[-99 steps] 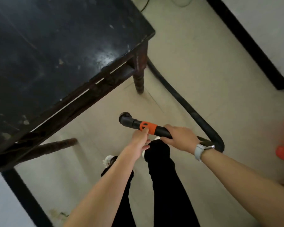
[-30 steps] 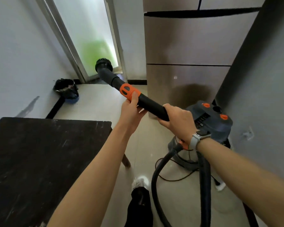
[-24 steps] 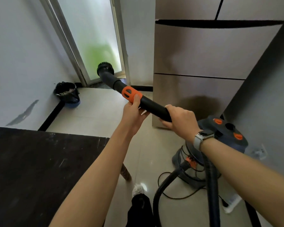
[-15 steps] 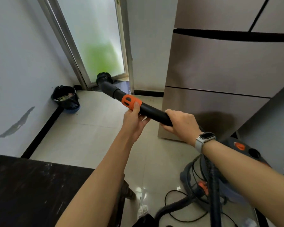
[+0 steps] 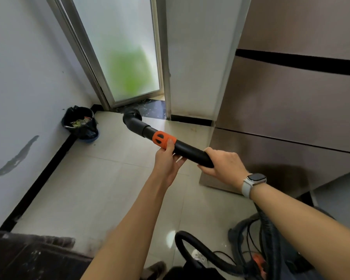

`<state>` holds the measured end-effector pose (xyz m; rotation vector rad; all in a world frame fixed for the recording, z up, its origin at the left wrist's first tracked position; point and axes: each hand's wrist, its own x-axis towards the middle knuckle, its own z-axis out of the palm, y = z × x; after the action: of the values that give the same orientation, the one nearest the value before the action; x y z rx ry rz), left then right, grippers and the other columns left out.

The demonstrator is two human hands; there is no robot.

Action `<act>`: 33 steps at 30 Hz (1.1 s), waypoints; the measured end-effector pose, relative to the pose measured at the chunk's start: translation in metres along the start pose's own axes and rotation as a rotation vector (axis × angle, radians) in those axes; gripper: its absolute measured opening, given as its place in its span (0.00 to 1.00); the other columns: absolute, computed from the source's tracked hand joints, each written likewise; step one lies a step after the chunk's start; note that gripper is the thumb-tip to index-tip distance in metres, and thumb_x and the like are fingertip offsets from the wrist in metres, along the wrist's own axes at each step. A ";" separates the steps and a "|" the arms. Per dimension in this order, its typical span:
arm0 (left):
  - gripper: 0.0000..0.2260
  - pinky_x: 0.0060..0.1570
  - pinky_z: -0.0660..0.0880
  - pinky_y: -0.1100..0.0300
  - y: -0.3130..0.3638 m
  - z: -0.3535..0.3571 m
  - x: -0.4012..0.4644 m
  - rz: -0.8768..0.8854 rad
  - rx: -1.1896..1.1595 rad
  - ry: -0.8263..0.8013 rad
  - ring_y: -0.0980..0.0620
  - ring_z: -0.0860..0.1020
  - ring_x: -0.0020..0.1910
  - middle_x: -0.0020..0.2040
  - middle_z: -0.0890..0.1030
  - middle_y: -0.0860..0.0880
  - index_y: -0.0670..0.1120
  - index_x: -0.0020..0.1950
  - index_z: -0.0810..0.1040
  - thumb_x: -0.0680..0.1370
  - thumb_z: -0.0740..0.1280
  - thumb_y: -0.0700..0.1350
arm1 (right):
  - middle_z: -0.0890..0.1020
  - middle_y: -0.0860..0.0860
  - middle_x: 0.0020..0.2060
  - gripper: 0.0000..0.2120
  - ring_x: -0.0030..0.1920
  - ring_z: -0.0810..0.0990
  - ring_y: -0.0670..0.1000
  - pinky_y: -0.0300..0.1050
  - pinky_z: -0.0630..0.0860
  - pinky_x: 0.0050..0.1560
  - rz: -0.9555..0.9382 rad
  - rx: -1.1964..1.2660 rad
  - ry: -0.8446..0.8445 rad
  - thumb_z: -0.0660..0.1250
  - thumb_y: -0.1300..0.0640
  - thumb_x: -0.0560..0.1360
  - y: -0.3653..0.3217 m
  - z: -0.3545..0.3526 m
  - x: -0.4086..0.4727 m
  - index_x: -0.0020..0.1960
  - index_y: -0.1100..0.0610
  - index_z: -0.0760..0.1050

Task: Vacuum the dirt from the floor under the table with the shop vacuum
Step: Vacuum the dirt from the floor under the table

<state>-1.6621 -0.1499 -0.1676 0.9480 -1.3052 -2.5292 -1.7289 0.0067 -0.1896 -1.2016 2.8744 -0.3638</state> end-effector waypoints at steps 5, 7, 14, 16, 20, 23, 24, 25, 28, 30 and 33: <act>0.12 0.49 0.76 0.55 0.006 0.013 0.044 0.001 0.044 0.010 0.46 0.77 0.54 0.51 0.78 0.44 0.41 0.62 0.68 0.82 0.58 0.46 | 0.81 0.51 0.44 0.18 0.41 0.80 0.51 0.49 0.77 0.43 0.042 0.060 -0.084 0.61 0.42 0.76 0.023 0.009 0.035 0.58 0.55 0.71; 0.12 0.49 0.76 0.55 0.007 0.018 0.062 -0.002 0.045 -0.006 0.46 0.77 0.54 0.52 0.78 0.43 0.40 0.61 0.69 0.82 0.58 0.45 | 0.81 0.51 0.44 0.18 0.41 0.80 0.52 0.50 0.77 0.44 0.066 0.102 -0.114 0.62 0.43 0.76 0.033 0.012 0.046 0.58 0.55 0.71; 0.14 0.47 0.81 0.56 0.001 0.026 0.133 -0.184 0.023 -0.178 0.46 0.80 0.54 0.55 0.77 0.42 0.40 0.64 0.69 0.80 0.61 0.44 | 0.80 0.49 0.44 0.17 0.42 0.79 0.51 0.47 0.77 0.45 0.275 0.183 -0.187 0.62 0.42 0.76 0.065 0.040 0.075 0.56 0.54 0.70; 0.14 0.49 0.81 0.55 -0.002 0.028 0.158 -0.268 0.017 -0.219 0.44 0.79 0.55 0.57 0.76 0.40 0.40 0.65 0.68 0.81 0.60 0.43 | 0.79 0.48 0.44 0.17 0.43 0.79 0.51 0.46 0.76 0.43 0.353 0.157 -0.195 0.62 0.42 0.76 0.074 0.054 0.085 0.55 0.54 0.70; 0.18 0.49 0.81 0.53 0.002 0.025 0.211 -0.458 0.115 -0.291 0.43 0.79 0.56 0.64 0.74 0.38 0.40 0.70 0.64 0.81 0.59 0.43 | 0.79 0.47 0.42 0.16 0.40 0.78 0.49 0.44 0.75 0.41 0.545 0.178 -0.197 0.62 0.42 0.76 0.077 0.081 0.110 0.53 0.54 0.72; 0.19 0.51 0.79 0.52 0.014 0.017 0.249 -0.606 0.197 -0.361 0.42 0.77 0.59 0.66 0.73 0.37 0.40 0.70 0.64 0.81 0.60 0.43 | 0.77 0.46 0.41 0.16 0.38 0.73 0.46 0.41 0.69 0.38 0.674 0.191 -0.167 0.61 0.43 0.76 0.061 0.091 0.126 0.53 0.54 0.72; 0.18 0.50 0.80 0.52 0.018 0.016 0.260 -0.650 0.212 -0.381 0.42 0.78 0.58 0.65 0.74 0.37 0.40 0.69 0.65 0.81 0.60 0.43 | 0.78 0.47 0.42 0.15 0.39 0.72 0.46 0.40 0.65 0.38 0.709 0.185 -0.140 0.61 0.44 0.76 0.055 0.093 0.130 0.54 0.54 0.72; 0.17 0.50 0.80 0.52 0.020 0.017 0.270 -0.692 0.229 -0.414 0.43 0.79 0.57 0.63 0.75 0.38 0.39 0.68 0.66 0.80 0.60 0.43 | 0.79 0.48 0.44 0.14 0.40 0.73 0.47 0.39 0.63 0.39 0.747 0.175 -0.108 0.62 0.44 0.77 0.051 0.094 0.133 0.54 0.54 0.72; 0.18 0.49 0.80 0.51 0.023 0.022 0.284 -0.798 0.279 -0.529 0.44 0.80 0.56 0.58 0.78 0.40 0.40 0.64 0.69 0.75 0.64 0.44 | 0.79 0.47 0.46 0.12 0.47 0.76 0.49 0.40 0.63 0.44 0.898 0.174 -0.050 0.63 0.47 0.75 0.040 0.094 0.133 0.54 0.52 0.73; 0.17 0.51 0.80 0.50 0.020 0.025 0.285 -0.868 0.314 -0.625 0.45 0.80 0.57 0.56 0.78 0.42 0.42 0.61 0.70 0.73 0.66 0.43 | 0.77 0.45 0.45 0.09 0.49 0.75 0.48 0.41 0.65 0.50 1.014 0.211 -0.064 0.63 0.47 0.75 0.033 0.100 0.123 0.52 0.50 0.72; 0.14 0.53 0.79 0.50 0.012 0.030 0.276 -0.918 0.477 -0.773 0.46 0.79 0.59 0.57 0.79 0.42 0.43 0.59 0.70 0.75 0.67 0.42 | 0.76 0.45 0.44 0.08 0.47 0.75 0.49 0.42 0.66 0.48 1.193 0.326 -0.048 0.64 0.48 0.74 0.005 0.111 0.105 0.50 0.50 0.71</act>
<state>-1.9005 -0.2447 -0.2752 0.7545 -2.1301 -3.6087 -1.7961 -0.0874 -0.2900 0.5702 2.7145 -0.6466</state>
